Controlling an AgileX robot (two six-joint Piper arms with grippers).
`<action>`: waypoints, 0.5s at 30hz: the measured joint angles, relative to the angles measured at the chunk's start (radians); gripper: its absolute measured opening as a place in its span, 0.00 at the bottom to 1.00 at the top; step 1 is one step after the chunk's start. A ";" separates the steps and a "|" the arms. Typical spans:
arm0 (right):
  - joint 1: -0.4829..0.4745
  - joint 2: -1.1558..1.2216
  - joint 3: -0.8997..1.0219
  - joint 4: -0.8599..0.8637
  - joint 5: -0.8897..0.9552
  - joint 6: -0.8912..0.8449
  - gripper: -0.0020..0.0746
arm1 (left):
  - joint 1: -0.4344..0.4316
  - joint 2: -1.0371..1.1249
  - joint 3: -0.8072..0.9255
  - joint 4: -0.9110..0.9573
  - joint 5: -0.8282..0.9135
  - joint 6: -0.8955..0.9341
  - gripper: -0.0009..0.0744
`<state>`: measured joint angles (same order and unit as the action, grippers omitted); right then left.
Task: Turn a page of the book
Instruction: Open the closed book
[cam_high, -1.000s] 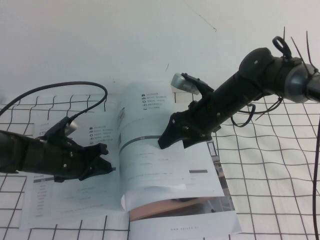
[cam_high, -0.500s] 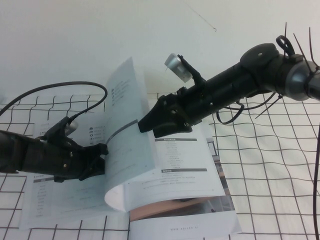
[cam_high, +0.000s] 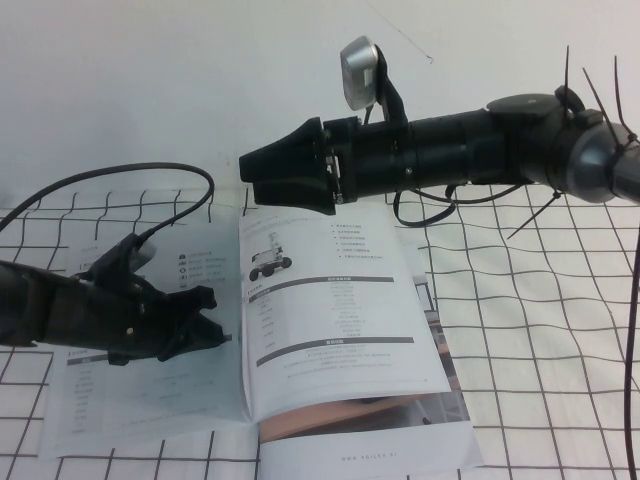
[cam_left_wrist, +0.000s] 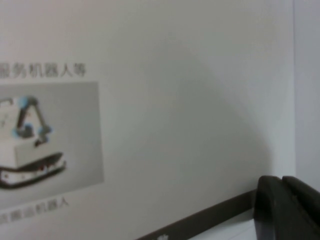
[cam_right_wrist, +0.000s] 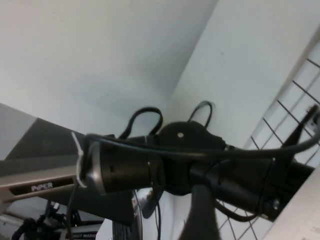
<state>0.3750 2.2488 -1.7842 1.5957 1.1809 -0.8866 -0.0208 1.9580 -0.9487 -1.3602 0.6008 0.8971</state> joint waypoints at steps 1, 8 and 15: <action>0.002 0.000 0.000 0.011 0.000 -0.010 0.71 | 0.000 0.000 0.000 -0.004 0.003 0.000 0.01; 0.002 0.000 0.000 -0.079 0.000 -0.040 0.70 | 0.000 0.010 0.004 -0.054 0.051 0.032 0.01; 0.042 0.000 0.000 -0.142 -0.043 -0.040 0.70 | 0.000 0.010 0.009 -0.109 0.106 0.070 0.01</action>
<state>0.4170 2.2488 -1.7842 1.4535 1.1378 -0.9267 -0.0208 1.9680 -0.9398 -1.4693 0.7069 0.9667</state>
